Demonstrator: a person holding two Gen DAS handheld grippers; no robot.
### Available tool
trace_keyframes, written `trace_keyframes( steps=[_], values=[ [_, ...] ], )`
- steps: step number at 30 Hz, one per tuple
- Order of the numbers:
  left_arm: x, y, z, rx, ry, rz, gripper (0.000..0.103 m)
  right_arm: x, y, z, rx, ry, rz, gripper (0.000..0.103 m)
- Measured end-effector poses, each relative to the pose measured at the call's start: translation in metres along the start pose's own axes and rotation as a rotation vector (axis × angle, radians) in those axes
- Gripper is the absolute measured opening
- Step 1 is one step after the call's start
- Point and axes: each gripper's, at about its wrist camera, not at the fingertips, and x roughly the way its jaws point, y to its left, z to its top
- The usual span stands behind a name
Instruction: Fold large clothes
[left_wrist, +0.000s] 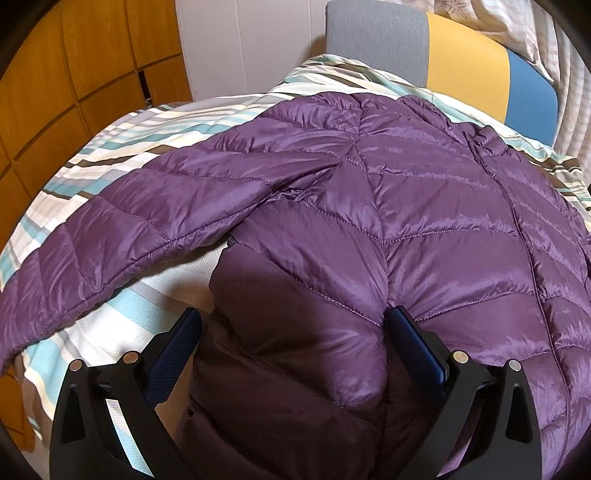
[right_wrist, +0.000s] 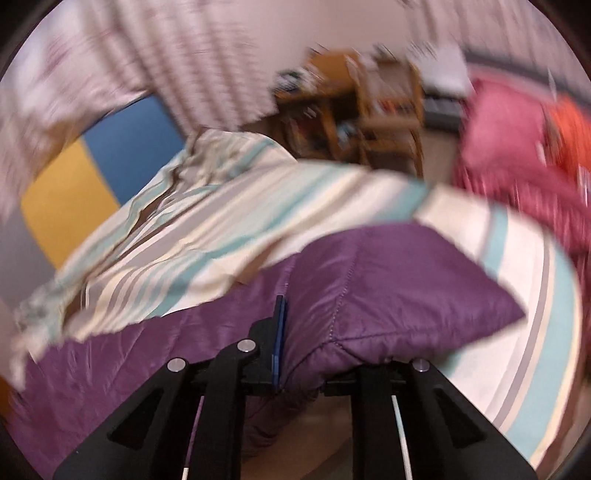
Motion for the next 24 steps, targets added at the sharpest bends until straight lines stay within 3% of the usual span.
trace_keyframes(
  steps=[7, 10, 15, 24],
  values=[
    [-0.003, -0.002, -0.003, 0.004, -0.027, 0.026, 0.1, -0.029, 0.117, -0.024, -0.426, -0.157, 0.052, 0.011],
    [-0.004, -0.003, -0.003, 0.01, -0.034, 0.035, 0.1, -0.04, 0.167, -0.047, -0.587, -0.203, 0.113, 0.011],
    [-0.001, 0.004, -0.003, -0.024, -0.021, -0.011, 0.1, -0.062, 0.249, -0.11, -0.874, -0.281, 0.215, 0.01],
    [-0.001, 0.005, -0.004, -0.032, -0.021, -0.023, 0.1, -0.074, 0.334, -0.204, -1.141, -0.286, 0.375, 0.01]
  ],
)
